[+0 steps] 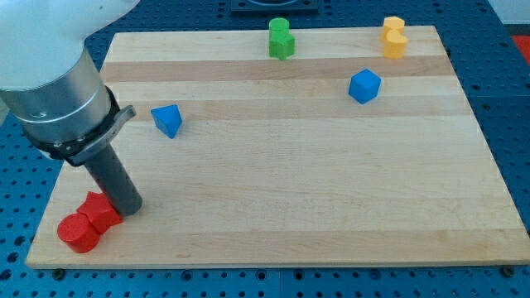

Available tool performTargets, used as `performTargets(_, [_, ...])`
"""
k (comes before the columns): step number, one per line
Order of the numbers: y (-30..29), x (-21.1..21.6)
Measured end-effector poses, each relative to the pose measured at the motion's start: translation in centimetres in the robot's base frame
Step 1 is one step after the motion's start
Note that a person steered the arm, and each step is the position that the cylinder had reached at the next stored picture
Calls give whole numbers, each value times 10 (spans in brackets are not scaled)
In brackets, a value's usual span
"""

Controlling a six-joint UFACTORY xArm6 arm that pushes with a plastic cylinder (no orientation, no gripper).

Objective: Push the blue triangle to the bottom center of the board

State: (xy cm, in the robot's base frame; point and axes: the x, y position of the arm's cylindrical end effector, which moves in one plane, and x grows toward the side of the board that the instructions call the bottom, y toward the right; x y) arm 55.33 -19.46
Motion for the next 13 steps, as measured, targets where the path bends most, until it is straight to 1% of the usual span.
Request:
performTargets(1, [-3,0])
performTargets(2, [7,0])
performTargets(3, [55,-16])
performTargets(4, [79,-23])
performTargets(5, [78,-27])
performTargets(6, [60,-44])
performTargets(7, [5,-48])
performTargets(8, [-68,-65])
performTargets(9, [-110,-93])
performTargets(10, [-106,-141])
performTargets(11, [-85,-192])
performTargets(12, [-35,-196])
performTargets(13, [-3,-179])
